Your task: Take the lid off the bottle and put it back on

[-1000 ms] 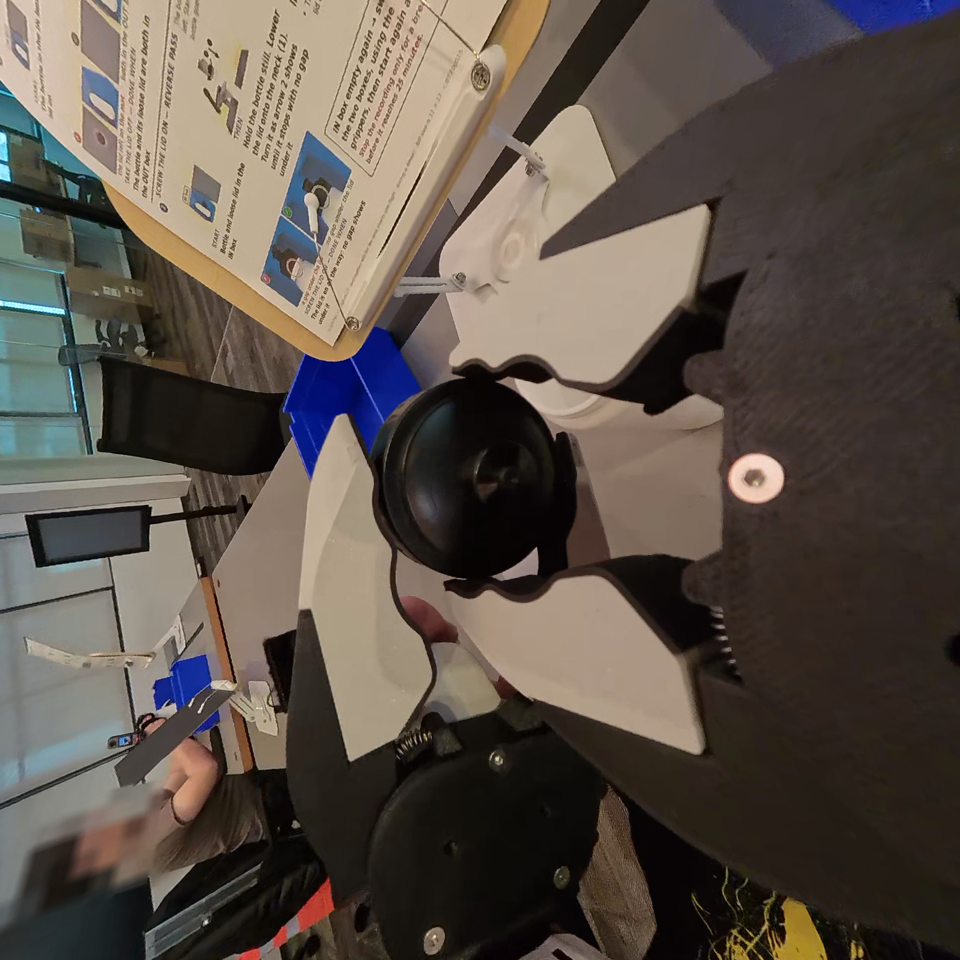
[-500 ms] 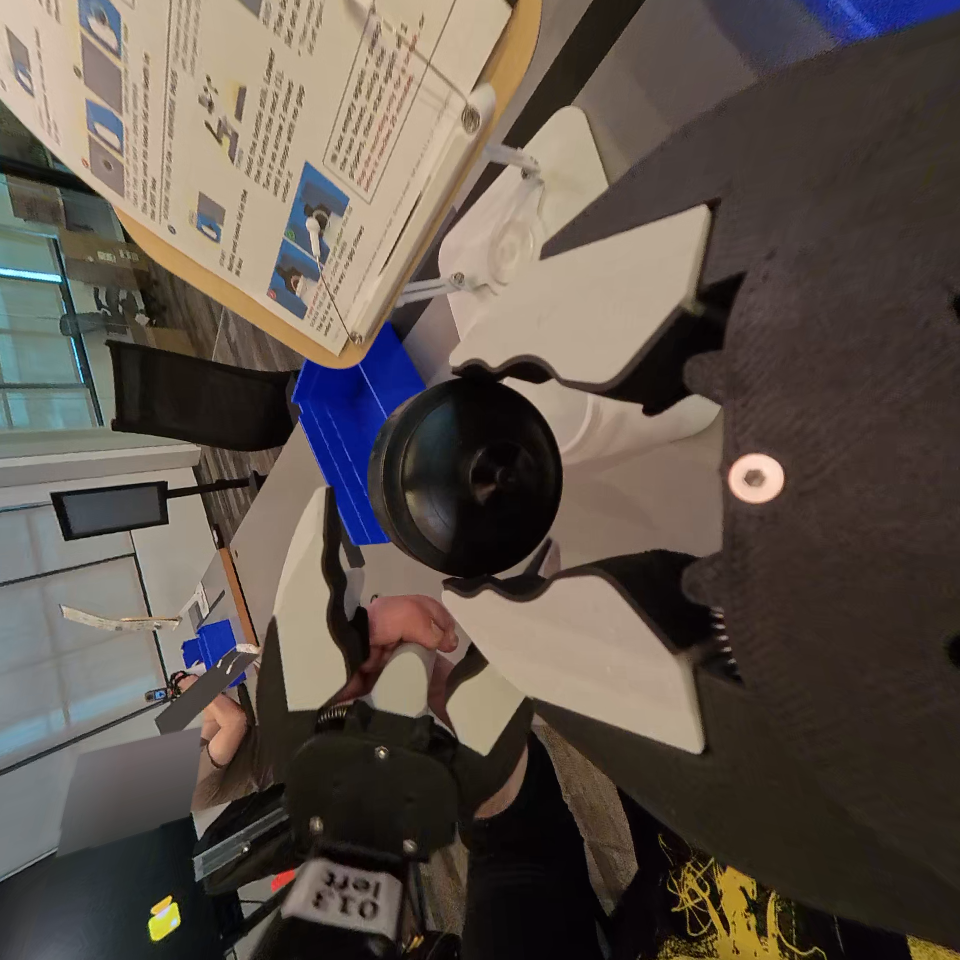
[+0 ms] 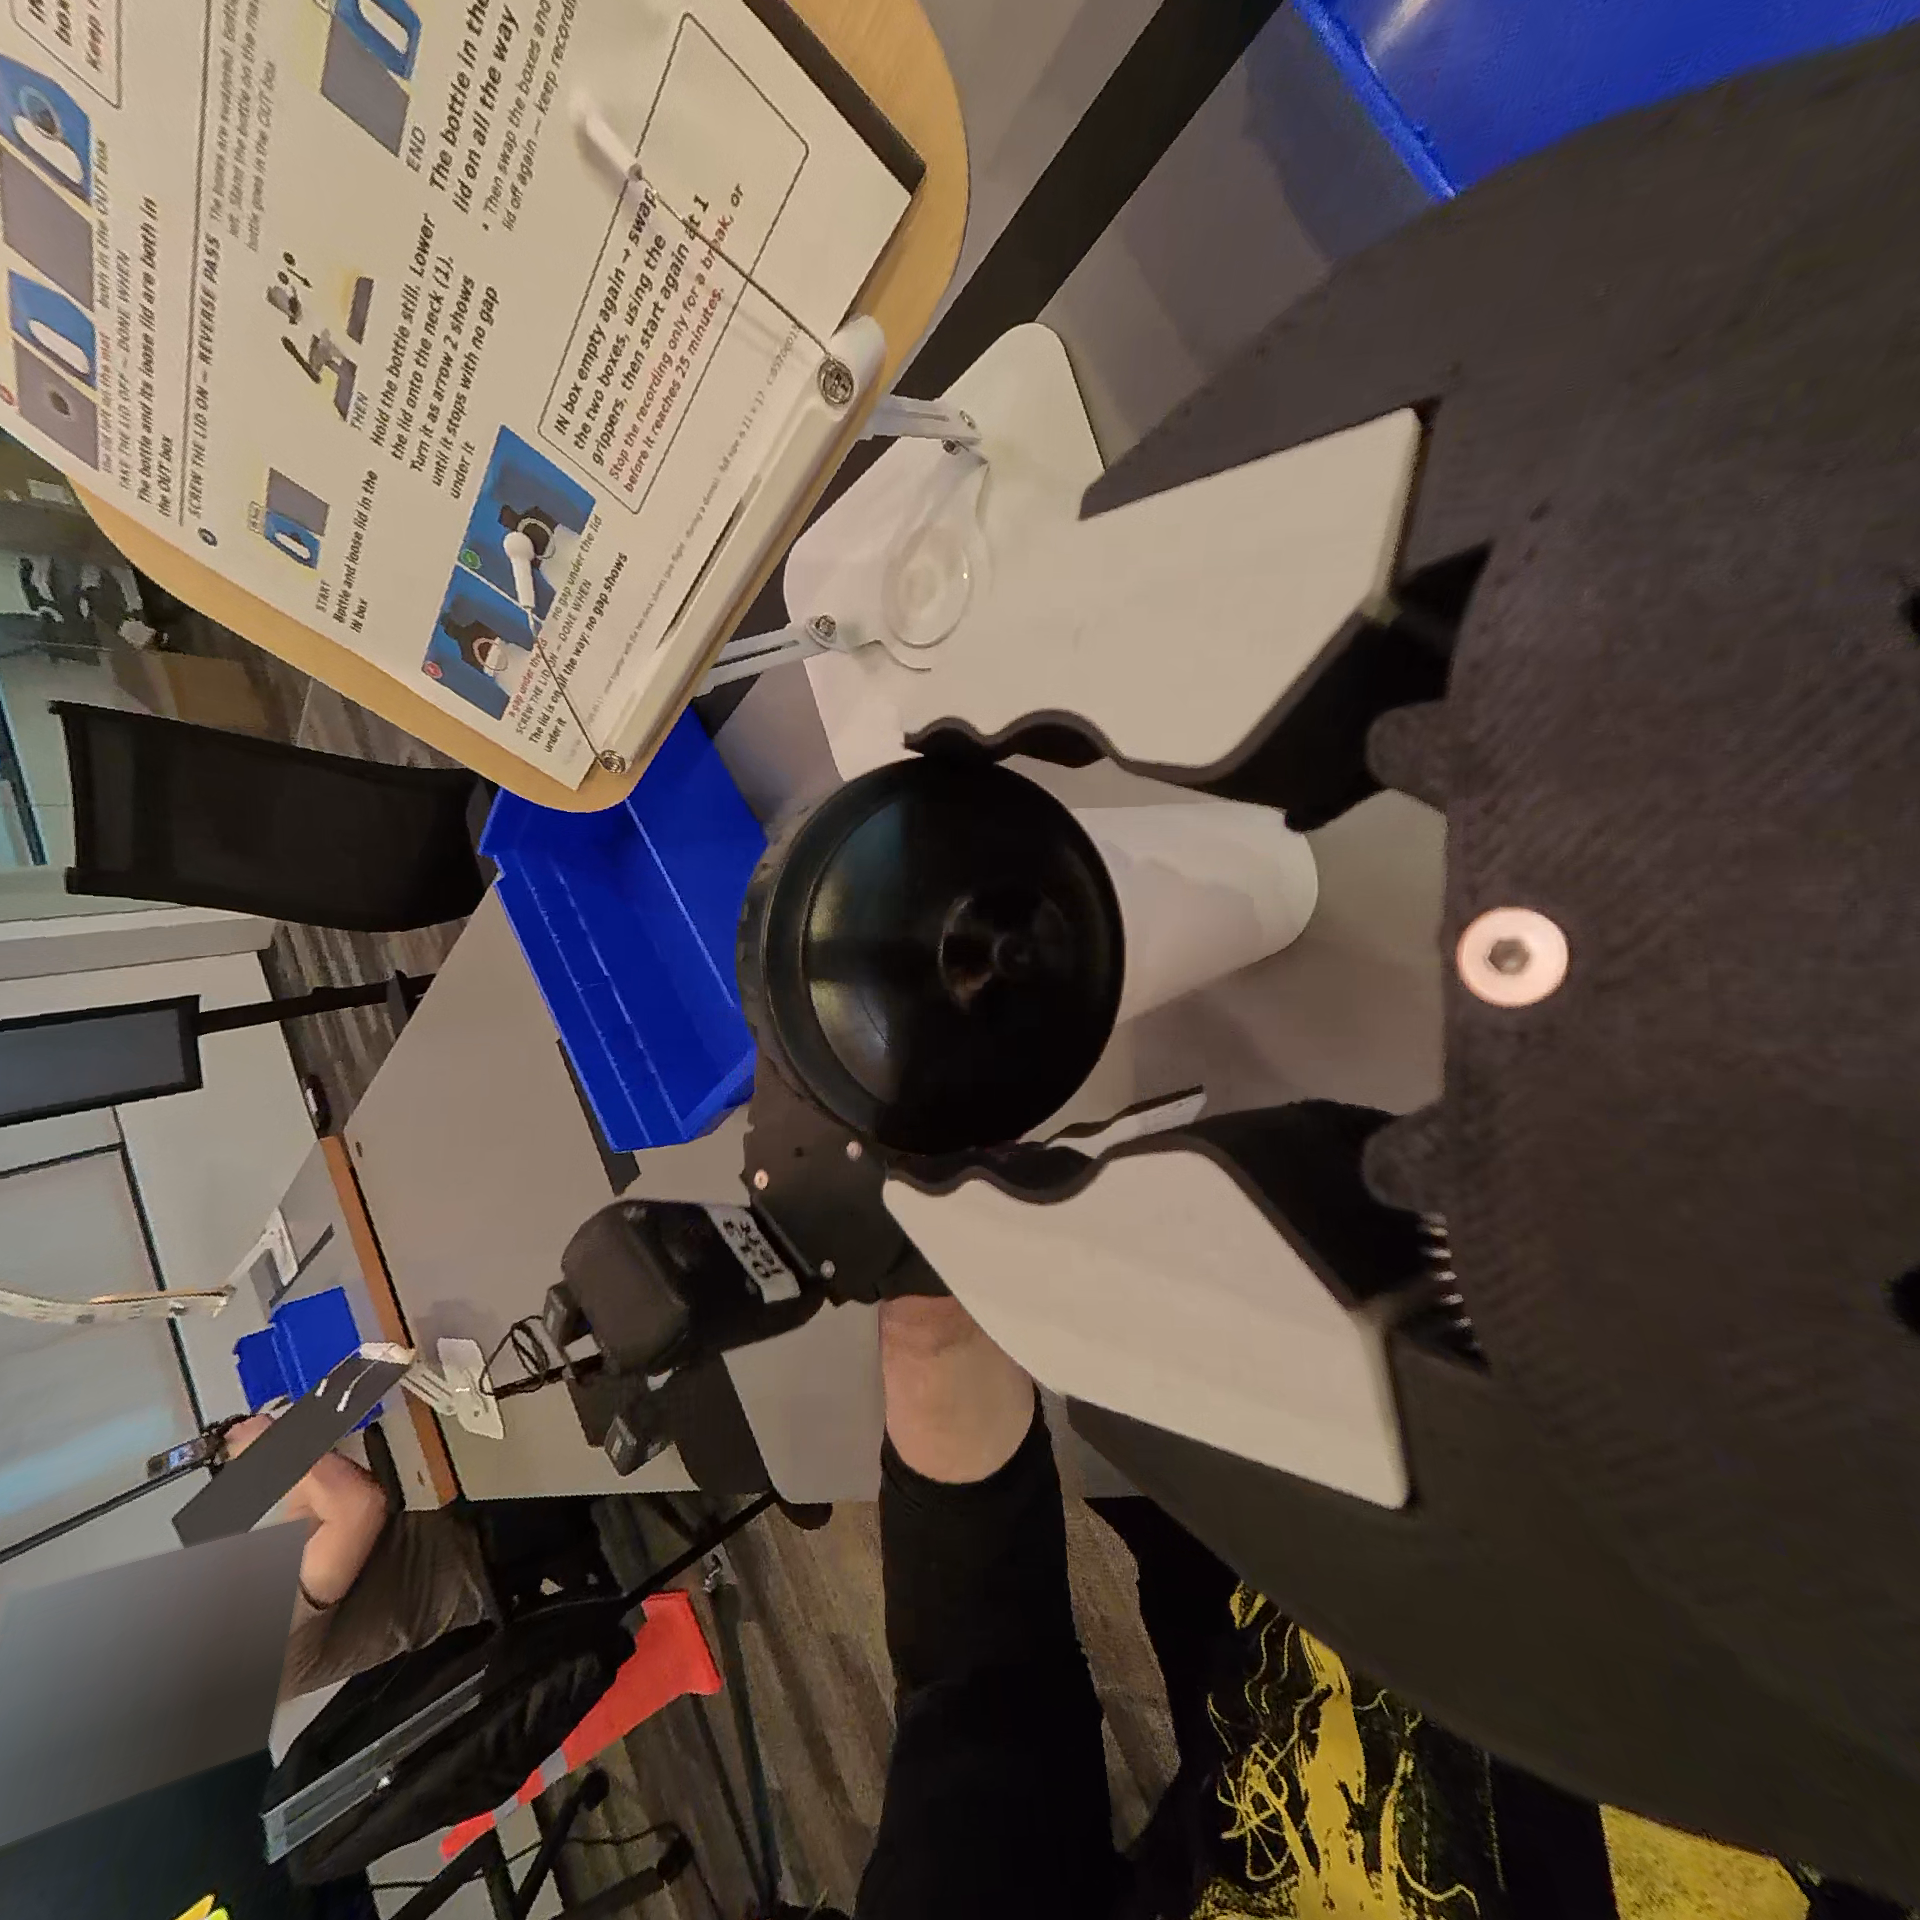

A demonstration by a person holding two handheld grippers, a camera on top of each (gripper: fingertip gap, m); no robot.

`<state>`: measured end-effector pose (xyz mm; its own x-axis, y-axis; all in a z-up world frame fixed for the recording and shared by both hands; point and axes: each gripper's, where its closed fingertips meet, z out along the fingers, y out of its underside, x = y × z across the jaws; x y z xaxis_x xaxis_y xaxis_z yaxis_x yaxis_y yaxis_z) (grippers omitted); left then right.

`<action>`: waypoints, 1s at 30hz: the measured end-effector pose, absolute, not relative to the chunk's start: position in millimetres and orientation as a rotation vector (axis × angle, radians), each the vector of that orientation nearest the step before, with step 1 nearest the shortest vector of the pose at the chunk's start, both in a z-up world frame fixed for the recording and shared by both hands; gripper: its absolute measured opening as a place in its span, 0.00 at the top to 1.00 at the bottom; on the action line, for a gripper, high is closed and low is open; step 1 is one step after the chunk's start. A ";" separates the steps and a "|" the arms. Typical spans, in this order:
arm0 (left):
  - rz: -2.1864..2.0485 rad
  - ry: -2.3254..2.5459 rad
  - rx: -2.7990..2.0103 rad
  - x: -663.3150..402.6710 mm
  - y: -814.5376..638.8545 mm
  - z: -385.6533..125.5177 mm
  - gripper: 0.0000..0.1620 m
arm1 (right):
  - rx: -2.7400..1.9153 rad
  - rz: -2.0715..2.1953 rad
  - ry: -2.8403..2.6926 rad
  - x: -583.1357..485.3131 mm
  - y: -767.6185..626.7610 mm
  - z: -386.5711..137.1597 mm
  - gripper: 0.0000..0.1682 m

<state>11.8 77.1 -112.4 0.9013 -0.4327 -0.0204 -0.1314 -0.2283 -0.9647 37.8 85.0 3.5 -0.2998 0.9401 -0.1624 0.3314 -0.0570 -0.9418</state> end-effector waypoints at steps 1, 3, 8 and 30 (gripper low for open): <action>-0.311 0.423 -1.804 12.2 79.5 -117.8 0.22 | -1.368 1.368 -1.654 37.1 85.7 1.9 0.57; -0.347 0.429 -1.797 14.7 82.3 -124.1 0.26 | -1.372 1.368 -1.665 35.1 86.6 -1.6 0.57; -0.410 0.455 -1.756 19.6 84.5 -129.7 0.46 | -1.371 1.373 -1.696 30.1 88.6 -8.3 0.57; -0.443 0.497 -1.655 21.5 91.3 -128.2 0.48 | -1.154 0.718 -2.596 12.9 79.4 -45.6 0.57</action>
